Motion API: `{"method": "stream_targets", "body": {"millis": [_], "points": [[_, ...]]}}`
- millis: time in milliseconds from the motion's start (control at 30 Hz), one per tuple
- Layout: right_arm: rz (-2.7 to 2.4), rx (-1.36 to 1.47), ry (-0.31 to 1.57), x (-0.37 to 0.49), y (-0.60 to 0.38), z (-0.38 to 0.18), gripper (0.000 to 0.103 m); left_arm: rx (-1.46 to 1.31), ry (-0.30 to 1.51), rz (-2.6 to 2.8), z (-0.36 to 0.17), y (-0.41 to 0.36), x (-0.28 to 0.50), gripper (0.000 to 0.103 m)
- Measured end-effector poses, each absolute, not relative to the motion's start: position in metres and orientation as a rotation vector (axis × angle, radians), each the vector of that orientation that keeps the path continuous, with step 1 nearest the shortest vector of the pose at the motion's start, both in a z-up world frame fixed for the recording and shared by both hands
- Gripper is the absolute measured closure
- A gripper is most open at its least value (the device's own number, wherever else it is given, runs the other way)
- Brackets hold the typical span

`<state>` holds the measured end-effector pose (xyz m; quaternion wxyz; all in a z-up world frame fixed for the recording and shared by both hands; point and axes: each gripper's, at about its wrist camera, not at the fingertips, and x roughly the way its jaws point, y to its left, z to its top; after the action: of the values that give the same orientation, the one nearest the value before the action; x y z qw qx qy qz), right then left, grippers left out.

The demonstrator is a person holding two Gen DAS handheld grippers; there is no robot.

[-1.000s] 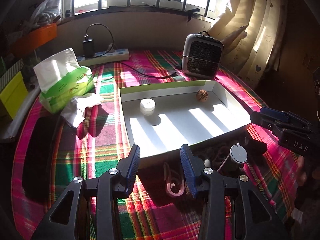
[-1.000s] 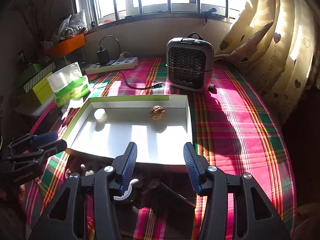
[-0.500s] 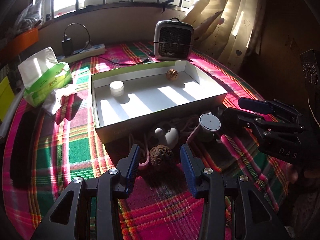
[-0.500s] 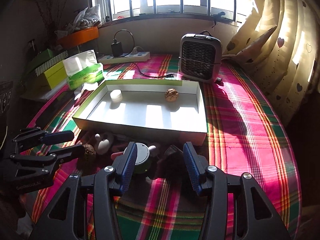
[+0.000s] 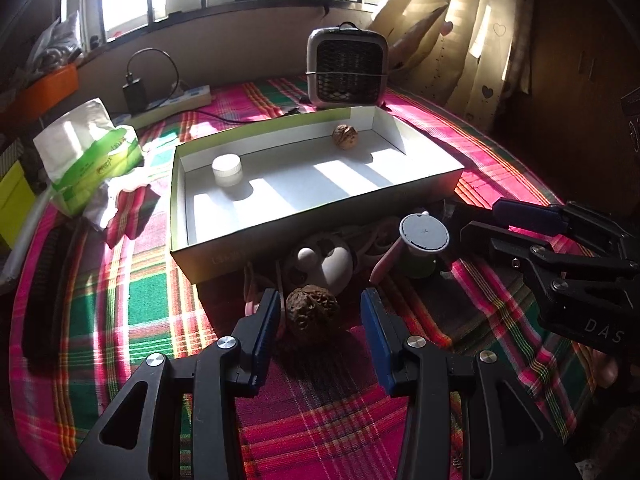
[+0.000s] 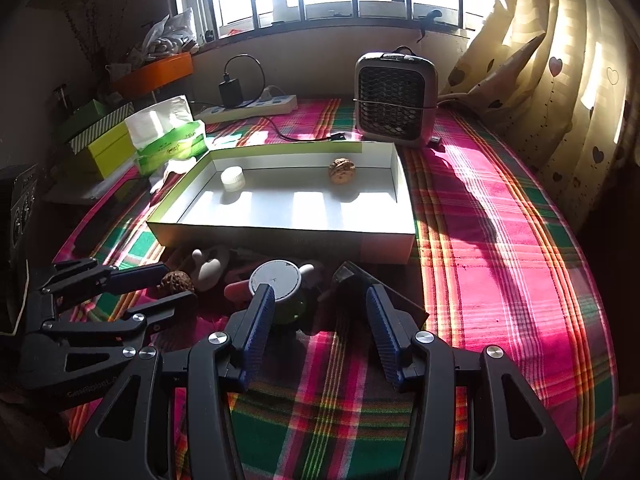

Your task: Organize objects

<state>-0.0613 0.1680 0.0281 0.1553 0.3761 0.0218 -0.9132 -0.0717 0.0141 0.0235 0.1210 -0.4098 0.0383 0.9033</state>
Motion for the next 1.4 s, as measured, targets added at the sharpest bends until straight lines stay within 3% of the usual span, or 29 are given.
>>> {"method": "stream_targets", "body": {"millis": [333, 1267, 1400], "points": [[-2.603, 1.093, 0.054, -0.062, 0.166, 0.023, 0.054, -1.194, 0.075, 2.653, 0.024, 0.009, -0.07, 0.075], [-2.541, 1.08, 0.112, -0.077, 0.137, 0.014, 0.054, -1.181, -0.046, 2.581, 0.025, -0.01, -0.05, 0.075], [-2.544, 1.08, 0.11, -0.077, 0.137, 0.013, 0.067, -1.182, -0.058, 2.577, 0.025, -0.012, -0.05, 0.075]]}}
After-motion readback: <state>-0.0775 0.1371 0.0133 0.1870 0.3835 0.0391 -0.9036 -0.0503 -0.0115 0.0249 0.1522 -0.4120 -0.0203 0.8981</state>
